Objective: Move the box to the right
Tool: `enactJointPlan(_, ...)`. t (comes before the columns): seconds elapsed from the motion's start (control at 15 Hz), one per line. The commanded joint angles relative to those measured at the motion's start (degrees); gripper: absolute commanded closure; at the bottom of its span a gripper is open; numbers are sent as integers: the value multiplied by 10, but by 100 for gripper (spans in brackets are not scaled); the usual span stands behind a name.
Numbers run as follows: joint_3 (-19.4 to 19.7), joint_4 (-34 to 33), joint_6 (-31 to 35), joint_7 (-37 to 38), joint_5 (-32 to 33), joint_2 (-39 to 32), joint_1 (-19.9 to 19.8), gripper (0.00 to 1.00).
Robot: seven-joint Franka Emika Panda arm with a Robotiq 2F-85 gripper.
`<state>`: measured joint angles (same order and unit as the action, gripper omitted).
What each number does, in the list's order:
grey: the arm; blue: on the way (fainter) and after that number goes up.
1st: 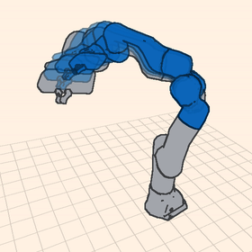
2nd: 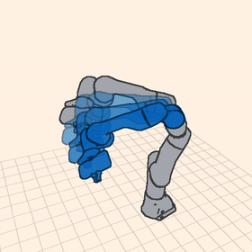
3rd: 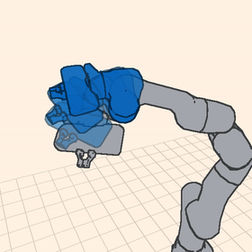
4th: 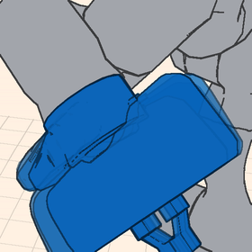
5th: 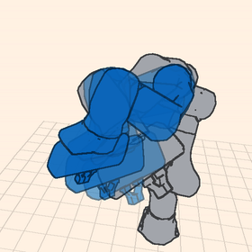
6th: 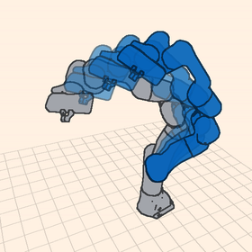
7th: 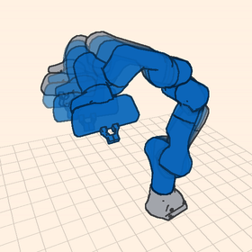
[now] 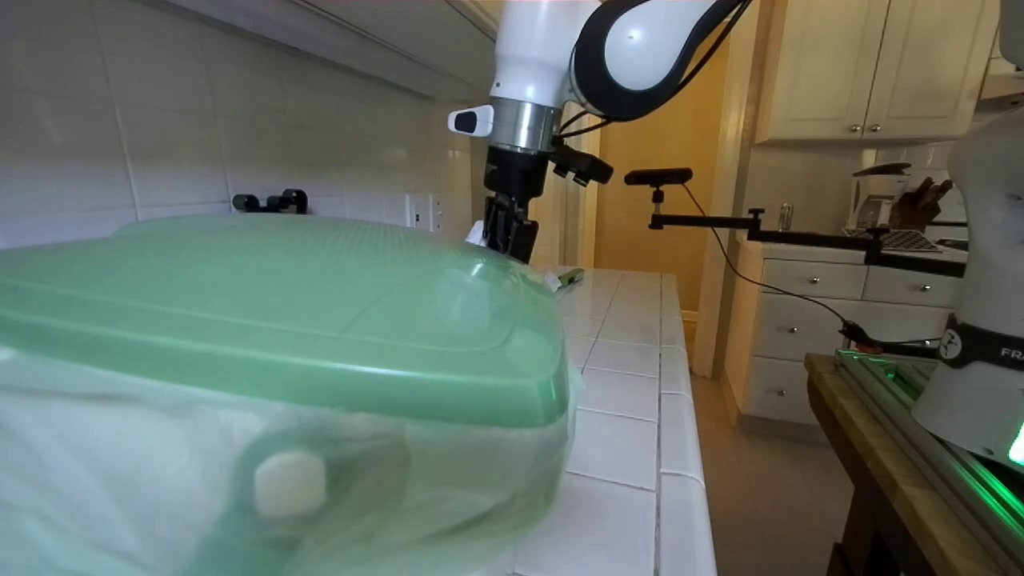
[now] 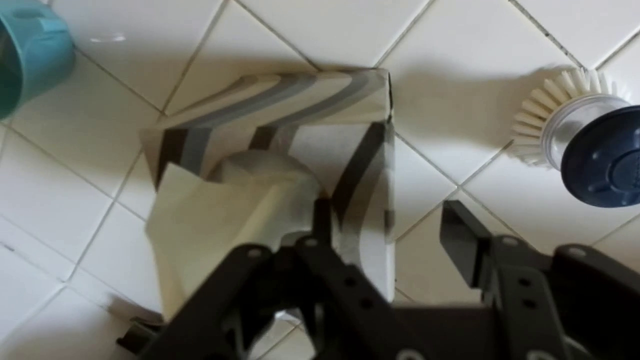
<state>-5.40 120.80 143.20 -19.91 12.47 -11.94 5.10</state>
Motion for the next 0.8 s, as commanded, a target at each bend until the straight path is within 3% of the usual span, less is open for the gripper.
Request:
enactJointPlan(0.0,-1,0,9,-15,15,-3,-3,21)
enactJointPlan(0.27,-1,1,9,-14,23,-3,-1,19)
enactJointPlan(0.33,1,1,9,-11,31,-3,0,24)
enactJointPlan(0.73,2,0,13,-16,59,-7,-1,29)
